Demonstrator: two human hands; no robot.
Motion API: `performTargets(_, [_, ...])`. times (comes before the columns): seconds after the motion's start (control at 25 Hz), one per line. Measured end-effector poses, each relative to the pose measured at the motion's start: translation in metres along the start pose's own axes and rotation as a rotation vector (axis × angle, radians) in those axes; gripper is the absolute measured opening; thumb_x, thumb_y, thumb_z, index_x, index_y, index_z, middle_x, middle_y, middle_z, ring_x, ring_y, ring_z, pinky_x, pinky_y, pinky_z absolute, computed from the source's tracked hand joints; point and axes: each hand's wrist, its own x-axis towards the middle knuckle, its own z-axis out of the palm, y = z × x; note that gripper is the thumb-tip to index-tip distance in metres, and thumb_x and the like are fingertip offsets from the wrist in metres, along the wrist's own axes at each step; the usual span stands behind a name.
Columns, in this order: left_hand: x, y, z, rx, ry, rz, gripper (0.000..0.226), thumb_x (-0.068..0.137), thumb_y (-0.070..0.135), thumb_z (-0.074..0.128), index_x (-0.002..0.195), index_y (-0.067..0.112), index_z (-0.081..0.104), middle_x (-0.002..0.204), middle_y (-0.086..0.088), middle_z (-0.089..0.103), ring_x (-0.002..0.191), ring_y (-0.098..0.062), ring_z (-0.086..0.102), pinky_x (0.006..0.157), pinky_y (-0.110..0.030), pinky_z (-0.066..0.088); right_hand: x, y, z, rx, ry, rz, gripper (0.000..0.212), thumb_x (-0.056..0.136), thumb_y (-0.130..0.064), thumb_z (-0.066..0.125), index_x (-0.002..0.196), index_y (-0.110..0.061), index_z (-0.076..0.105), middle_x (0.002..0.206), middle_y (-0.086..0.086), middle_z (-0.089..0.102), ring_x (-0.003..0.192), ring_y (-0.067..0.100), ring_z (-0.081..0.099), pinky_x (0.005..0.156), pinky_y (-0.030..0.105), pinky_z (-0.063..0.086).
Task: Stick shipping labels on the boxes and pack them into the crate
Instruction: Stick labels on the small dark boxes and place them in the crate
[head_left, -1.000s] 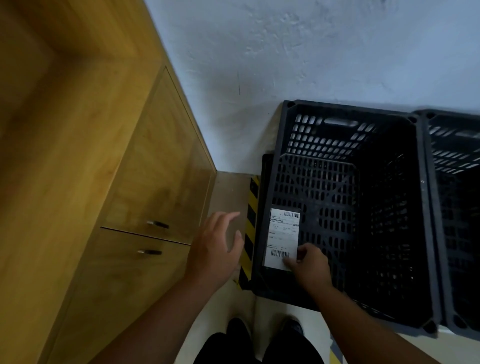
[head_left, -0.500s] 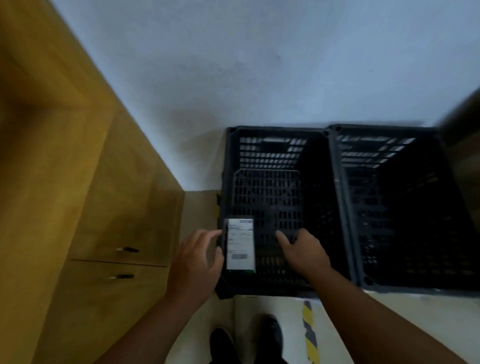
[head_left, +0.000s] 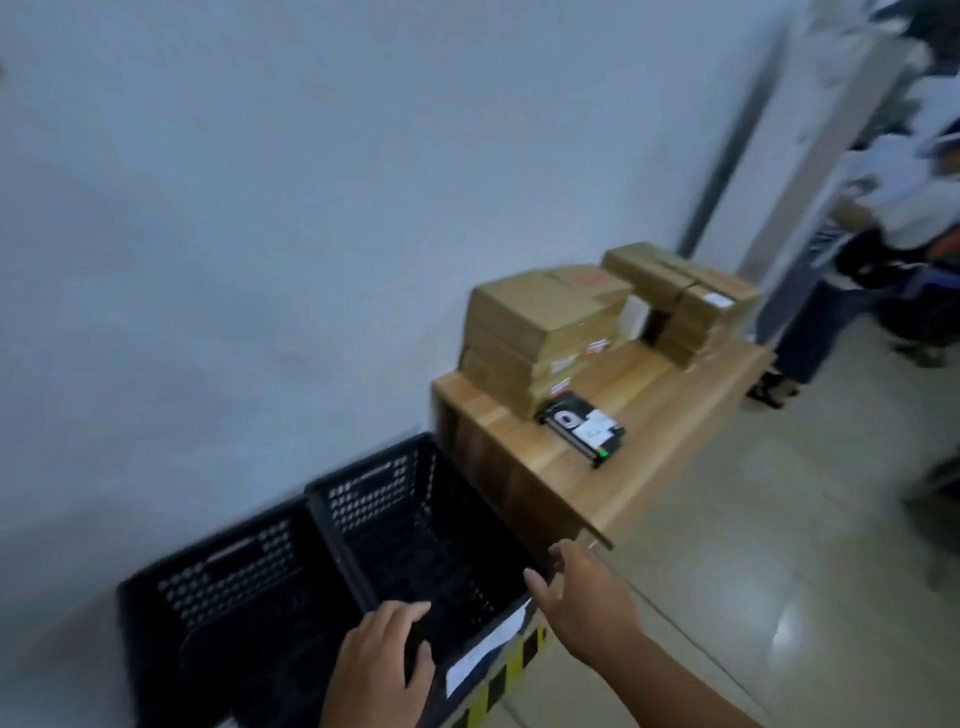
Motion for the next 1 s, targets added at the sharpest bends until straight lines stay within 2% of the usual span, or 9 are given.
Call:
performTargets(0.08, [0.017,0.040,0.007,0.026,-0.028,0.081,0.040,0.100,0.047,0.045,0.139,0.051,0.039,0.125,0.034,0.039,0.121,0.009,0.042,0.100,-0.015,0.032,-0.012,0.030,-0.032,0.040,0.048,0.012,0.054,0.093,-0.063,0.051,0.135,-0.029,0.050,0.125,-0.010,0.059,0.104,0.010,0.059,0.078,0.023,0.043])
performTargets(0.24, [0.054,0.110,0.029,0.105,-0.020,0.211,0.044,0.096,0.048,0.044,0.141,0.048,0.039,0.127,0.032,0.040,0.120,0.010,0.039,0.101,-0.016,0.029,-0.015,0.082,-0.073,0.044,0.125,0.006,0.049,0.094,-0.060,0.053,0.132,-0.029,0.050,0.128,-0.008,0.058,0.115,0.012,0.057,0.093,0.027,0.048])
performTargets(0.36, [0.087,0.160,0.049,0.132,0.013,0.243,0.043,0.098,0.049,0.042,0.141,0.048,0.038,0.126,0.031,0.039,0.121,0.009,0.038,0.104,-0.015,0.028,-0.002,0.123,-0.091,0.072,0.155,-0.022,0.053,0.093,-0.059,0.055,0.137,-0.031,0.048,0.134,-0.011,0.054,0.122,0.009,0.053,0.097,0.025,0.045])
performTargets(0.48, [0.119,0.213,0.076,0.137,0.052,0.225,0.043,0.098,0.049,0.044,0.141,0.047,0.039,0.126,0.031,0.041,0.120,0.009,0.039,0.104,-0.014,0.029,0.021,0.176,-0.109,0.073,0.171,-0.041,0.056,0.091,-0.061,0.055,0.139,-0.034,0.045,0.137,-0.013,0.052,0.126,0.005,0.052,0.100,0.021,0.043])
performTargets(0.68, [0.170,0.257,0.117,0.134,0.092,0.110,0.038,0.099,0.049,0.043,0.137,0.044,0.043,0.127,0.028,0.043,0.121,0.006,0.040,0.105,-0.017,0.031,0.075,0.253,-0.127,0.047,0.152,-0.021,0.054,0.092,-0.064,0.051,0.137,-0.036,0.045,0.133,-0.018,0.052,0.124,-0.001,0.051,0.099,0.018,0.041])
performTargets(0.88, [0.263,0.273,0.145,0.146,0.135,0.081,0.039,0.097,0.045,0.044,0.136,0.040,0.046,0.126,0.024,0.047,0.119,0.000,0.044,0.103,-0.020,0.032,0.178,0.279,-0.139,0.061,0.085,-0.056,0.053,0.091,-0.061,0.055,0.136,-0.034,0.046,0.130,-0.016,0.055,0.123,0.001,0.052,0.096,0.018,0.042])
performTargets(1.0, [0.318,0.272,0.157,0.130,0.156,0.025,0.036,0.097,0.041,0.043,0.133,0.036,0.049,0.123,0.019,0.051,0.114,-0.005,0.048,0.096,-0.021,0.034,0.235,0.288,-0.141,0.085,0.031,-0.049,0.051,0.091,-0.054,0.059,0.136,-0.032,0.048,0.129,-0.015,0.055,0.122,0.003,0.052,0.095,0.021,0.044])
